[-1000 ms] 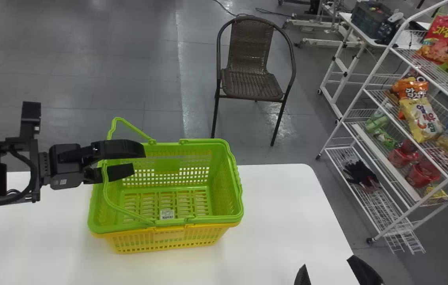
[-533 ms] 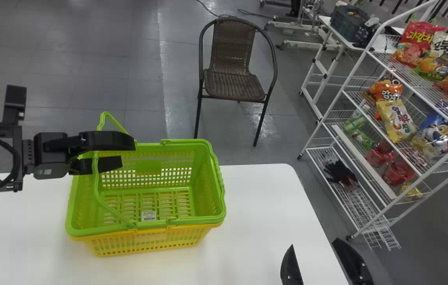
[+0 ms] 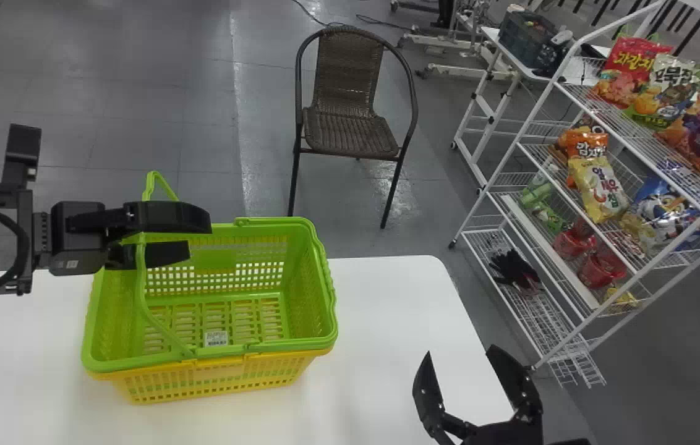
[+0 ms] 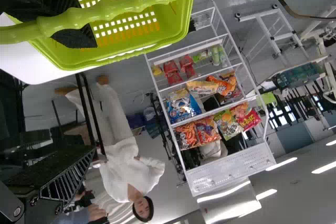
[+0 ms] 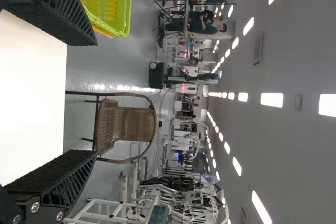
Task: Grasp handle with right gripper to insert into left gripper then lift and swing left to center
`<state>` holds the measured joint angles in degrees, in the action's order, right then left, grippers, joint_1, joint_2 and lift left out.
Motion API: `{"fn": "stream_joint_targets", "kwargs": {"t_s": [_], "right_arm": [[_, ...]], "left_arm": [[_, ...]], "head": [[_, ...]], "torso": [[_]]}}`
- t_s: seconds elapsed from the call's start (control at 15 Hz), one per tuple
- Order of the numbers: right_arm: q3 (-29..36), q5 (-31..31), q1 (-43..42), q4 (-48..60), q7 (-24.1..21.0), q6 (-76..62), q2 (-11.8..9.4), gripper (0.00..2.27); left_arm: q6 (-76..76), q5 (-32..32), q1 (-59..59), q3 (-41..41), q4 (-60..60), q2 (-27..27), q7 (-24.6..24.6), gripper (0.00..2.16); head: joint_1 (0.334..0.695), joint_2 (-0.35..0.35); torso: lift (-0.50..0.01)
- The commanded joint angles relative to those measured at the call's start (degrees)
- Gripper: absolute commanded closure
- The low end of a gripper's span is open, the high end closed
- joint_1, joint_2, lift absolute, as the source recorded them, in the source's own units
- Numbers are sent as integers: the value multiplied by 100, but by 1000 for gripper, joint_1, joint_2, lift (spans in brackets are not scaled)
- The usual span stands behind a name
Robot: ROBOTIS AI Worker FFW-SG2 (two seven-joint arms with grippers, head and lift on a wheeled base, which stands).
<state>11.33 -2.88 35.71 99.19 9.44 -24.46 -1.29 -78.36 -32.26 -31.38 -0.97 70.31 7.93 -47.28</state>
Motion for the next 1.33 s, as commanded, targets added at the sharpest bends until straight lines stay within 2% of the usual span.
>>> {"fn": "stream_joint_targets", "kwargs": {"t_s": [0.0, 0.4, 0.47, 0.6, 0.73, 0.8, 1.0, 1.27], "right_arm": [[-16, 103, -275, -101, -12, 386, -47, 73], [-139, 77, -776, -93, -12, 1265, -179, 97], [-157, 68, -829, -58, -12, 1423, -188, 218], [-157, -2, -935, 13, -3, 1774, -214, 670], [-131, -20, -1066, 39, -12, 2091, -223, 1683], [-122, -29, -1128, 48, -12, 2284, -223, 1936], [-122, -11, -1330, 48, 111, 2724, -346, 2256], [-78, 6, -1717, -251, 559, 2688, -487, 2256]], "left_arm": [[0, 0, -8, 1, 0, -2, -1, 130], [18, 0, 0, 10, -9, -2, -9, 130], [18, 0, 9, 10, -18, -2, -9, 130], [18, 9, 27, 18, -26, 7, -9, 130], [18, 9, 27, 10, -18, 7, -9, 130], [0, 9, 36, 10, -18, 7, -9, 130], [0, 0, 53, 10, -18, 7, -9, 130], [0, -9, 53, 10, -18, -2, -1, 130]], "head": [[695, -310], [695, -297], [695, -294], [695, -288], [695, -285], [695, -285], [695, -287], [695, -280]], "torso": [[0], [0], [0], [0], [0], [0], [0], [0]]}}
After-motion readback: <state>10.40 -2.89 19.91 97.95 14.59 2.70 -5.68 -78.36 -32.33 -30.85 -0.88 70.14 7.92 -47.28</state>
